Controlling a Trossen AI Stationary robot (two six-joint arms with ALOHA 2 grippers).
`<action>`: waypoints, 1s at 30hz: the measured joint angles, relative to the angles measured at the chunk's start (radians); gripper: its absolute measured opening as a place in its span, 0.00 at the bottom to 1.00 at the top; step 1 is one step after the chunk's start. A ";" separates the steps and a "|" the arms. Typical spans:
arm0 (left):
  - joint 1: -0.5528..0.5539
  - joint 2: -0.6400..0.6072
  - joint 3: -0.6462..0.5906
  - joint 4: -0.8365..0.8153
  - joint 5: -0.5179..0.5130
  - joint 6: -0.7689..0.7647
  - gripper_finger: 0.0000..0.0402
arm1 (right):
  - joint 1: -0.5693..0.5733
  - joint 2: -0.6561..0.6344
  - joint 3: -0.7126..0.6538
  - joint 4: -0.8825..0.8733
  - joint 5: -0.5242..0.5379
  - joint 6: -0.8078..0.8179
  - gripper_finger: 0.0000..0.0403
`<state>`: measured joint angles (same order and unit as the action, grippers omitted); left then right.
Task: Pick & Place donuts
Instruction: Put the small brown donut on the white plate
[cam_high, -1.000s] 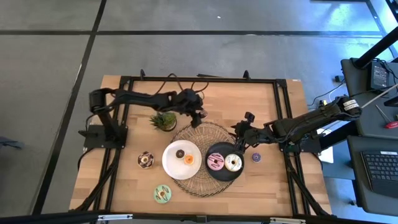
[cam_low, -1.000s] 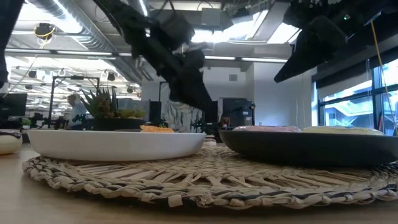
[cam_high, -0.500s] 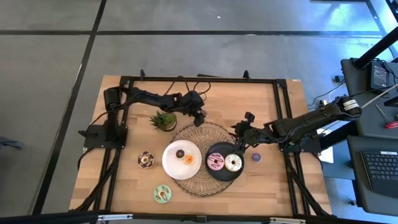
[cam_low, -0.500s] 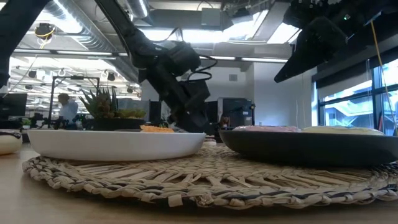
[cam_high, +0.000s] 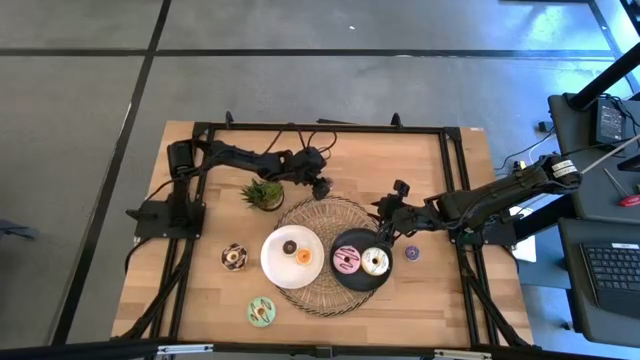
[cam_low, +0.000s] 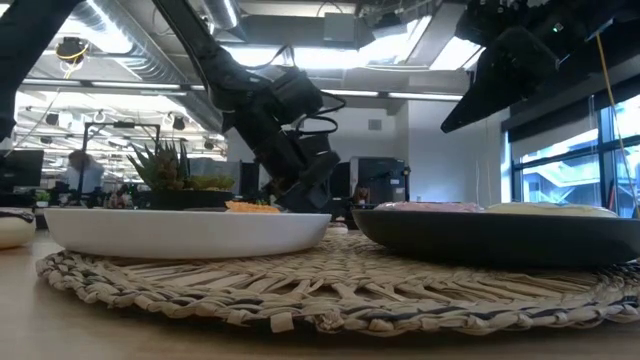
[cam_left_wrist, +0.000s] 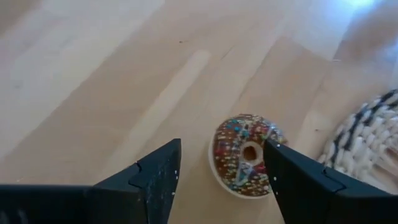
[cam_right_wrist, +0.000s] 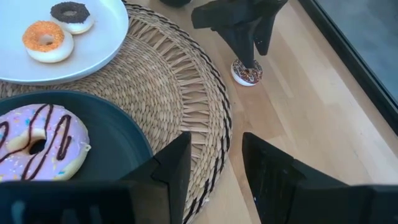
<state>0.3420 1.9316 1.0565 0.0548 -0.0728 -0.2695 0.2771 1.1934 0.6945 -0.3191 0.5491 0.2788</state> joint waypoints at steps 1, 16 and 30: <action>0.000 0.000 0.000 -0.005 -0.017 -0.001 0.54 | 0.000 0.000 0.000 0.000 0.000 0.000 0.36; -0.008 0.046 0.001 0.023 -0.010 -0.038 0.42 | 0.000 0.000 0.000 0.001 0.000 0.000 0.36; -0.008 0.034 0.000 0.012 -0.003 -0.043 0.20 | 0.000 0.000 0.000 0.000 0.001 0.000 0.36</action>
<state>0.3339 1.9658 1.0562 0.0665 -0.0762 -0.3122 0.2768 1.1938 0.6949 -0.3187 0.5499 0.2790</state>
